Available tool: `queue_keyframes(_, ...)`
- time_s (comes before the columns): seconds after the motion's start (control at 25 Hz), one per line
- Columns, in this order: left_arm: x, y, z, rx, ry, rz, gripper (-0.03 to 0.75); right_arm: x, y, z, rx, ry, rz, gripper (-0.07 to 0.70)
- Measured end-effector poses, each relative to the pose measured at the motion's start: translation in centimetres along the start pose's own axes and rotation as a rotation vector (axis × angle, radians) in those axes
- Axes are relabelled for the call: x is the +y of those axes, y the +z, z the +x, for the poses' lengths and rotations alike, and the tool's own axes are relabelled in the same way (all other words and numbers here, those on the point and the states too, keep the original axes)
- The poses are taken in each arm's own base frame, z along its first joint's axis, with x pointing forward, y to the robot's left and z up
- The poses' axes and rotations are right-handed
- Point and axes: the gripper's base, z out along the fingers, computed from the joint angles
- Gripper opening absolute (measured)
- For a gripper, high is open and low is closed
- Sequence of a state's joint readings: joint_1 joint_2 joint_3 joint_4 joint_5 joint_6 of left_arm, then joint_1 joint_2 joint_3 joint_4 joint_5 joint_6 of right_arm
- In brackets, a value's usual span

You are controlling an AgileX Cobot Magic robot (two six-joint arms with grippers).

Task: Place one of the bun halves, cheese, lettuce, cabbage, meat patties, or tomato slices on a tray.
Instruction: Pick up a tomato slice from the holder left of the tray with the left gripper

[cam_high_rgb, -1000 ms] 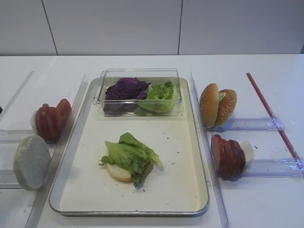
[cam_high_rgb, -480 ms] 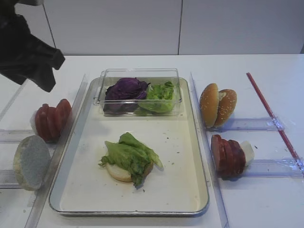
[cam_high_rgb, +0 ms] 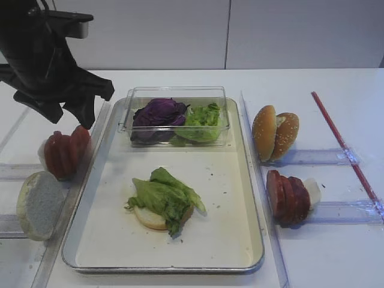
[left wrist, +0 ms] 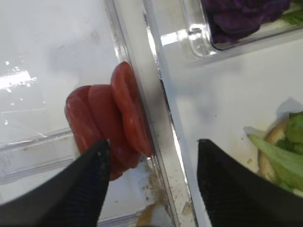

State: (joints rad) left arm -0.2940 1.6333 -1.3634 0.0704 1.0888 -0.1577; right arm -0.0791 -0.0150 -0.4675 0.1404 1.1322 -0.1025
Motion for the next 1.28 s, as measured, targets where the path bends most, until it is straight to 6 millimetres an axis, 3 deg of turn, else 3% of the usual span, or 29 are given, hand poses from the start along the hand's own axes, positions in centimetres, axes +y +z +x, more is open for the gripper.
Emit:
queue_keyframes(0.68,0.0,4.2,-1.2,0.045,-0.076,-0.009,0.417,0.0,0.0,0.0,0.000,0.000,0.000,0.562)
queue_keyframes(1.28,-0.1,6.1,-1.4,0.076,-0.073,-0.014,0.400,0.0,0.0,0.0,0.000,0.003,0.000,0.562)
